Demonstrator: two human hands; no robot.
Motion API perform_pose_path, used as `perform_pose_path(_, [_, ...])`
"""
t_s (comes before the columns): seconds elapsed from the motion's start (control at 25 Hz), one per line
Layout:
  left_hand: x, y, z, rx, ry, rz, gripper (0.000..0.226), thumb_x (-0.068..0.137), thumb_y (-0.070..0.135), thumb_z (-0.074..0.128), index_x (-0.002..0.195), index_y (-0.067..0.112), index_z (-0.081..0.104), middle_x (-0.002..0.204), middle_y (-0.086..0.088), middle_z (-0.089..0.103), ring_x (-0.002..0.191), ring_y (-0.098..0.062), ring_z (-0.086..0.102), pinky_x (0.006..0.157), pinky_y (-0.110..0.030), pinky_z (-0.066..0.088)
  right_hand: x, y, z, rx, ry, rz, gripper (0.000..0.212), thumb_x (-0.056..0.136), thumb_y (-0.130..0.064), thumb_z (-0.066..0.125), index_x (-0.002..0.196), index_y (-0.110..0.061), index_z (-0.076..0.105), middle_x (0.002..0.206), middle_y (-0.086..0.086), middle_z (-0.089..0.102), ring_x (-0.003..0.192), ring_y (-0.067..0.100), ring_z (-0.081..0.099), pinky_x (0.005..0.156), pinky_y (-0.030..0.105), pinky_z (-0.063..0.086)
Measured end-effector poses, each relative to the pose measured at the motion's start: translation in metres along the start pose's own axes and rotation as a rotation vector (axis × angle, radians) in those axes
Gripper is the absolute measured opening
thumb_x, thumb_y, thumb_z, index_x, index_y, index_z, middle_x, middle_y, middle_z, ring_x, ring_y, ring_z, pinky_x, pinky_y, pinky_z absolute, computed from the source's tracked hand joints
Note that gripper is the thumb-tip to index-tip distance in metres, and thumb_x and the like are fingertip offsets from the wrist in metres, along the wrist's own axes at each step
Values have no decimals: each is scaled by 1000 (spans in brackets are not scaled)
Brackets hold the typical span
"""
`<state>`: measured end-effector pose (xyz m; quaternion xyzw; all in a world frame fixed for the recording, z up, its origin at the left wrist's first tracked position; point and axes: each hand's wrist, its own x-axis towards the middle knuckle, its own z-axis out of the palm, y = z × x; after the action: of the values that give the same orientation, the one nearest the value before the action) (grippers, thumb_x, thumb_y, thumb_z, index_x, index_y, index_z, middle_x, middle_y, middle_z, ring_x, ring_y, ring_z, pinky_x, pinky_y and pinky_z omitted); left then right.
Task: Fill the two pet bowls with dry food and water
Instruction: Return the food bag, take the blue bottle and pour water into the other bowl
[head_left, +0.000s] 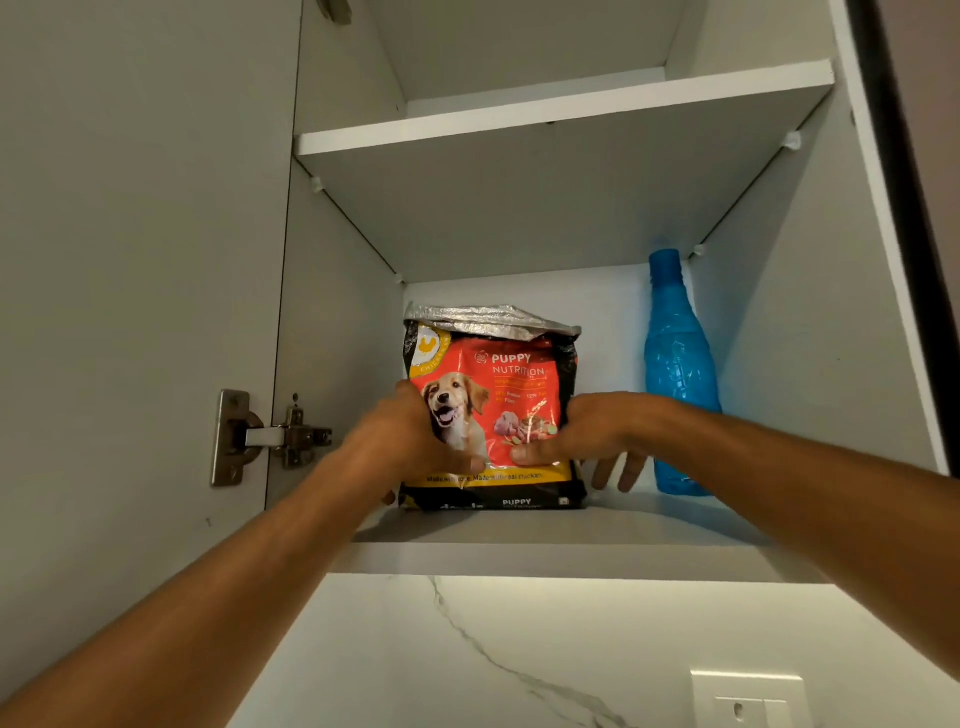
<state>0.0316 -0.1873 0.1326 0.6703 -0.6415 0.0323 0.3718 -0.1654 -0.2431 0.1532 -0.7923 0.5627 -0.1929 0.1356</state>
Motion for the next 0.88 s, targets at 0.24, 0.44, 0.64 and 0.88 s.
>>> perform_pose_path(0.24, [56, -19, 25, 243, -14, -43, 70, 79, 40, 82, 136, 9, 56, 127, -9, 66, 111, -27, 67, 94, -37, 57, 55, -17, 15, -94, -8, 22, 84, 84, -60, 65, 149, -16, 36, 147, 16, 47, 114, 37, 63, 91, 50, 55])
perform_pose_path(0.44, [62, -31, 28, 296, -73, -13, 57, 84, 35, 80, 133, 14, 61, 127, -6, 68, 111, -23, 67, 95, -32, 55, 58, -15, 20, -110, 14, -24, 73, 92, -55, 57, 150, -17, 34, 147, 14, 46, 123, 35, 56, 85, 39, 51])
perform_pose_path(0.64, [55, -15, 23, 293, 41, -30, 55, 82, 45, 78, 125, 12, 65, 118, -6, 70, 104, -25, 69, 90, -34, 58, 33, -12, 16, -161, 116, -97, 63, 98, -51, 49, 150, -18, 36, 150, 7, 45, 133, 28, 46, 99, 34, 41])
perform_pose_path(0.88, [51, 15, 13, 200, 333, 57, 59, 96, 57, 54, 133, 12, 47, 125, -12, 64, 112, -34, 63, 95, -48, 54, 22, -3, 5, -151, 429, -178, 71, 93, -62, 48, 145, -14, 38, 141, 11, 53, 122, 28, 55, 89, 33, 44])
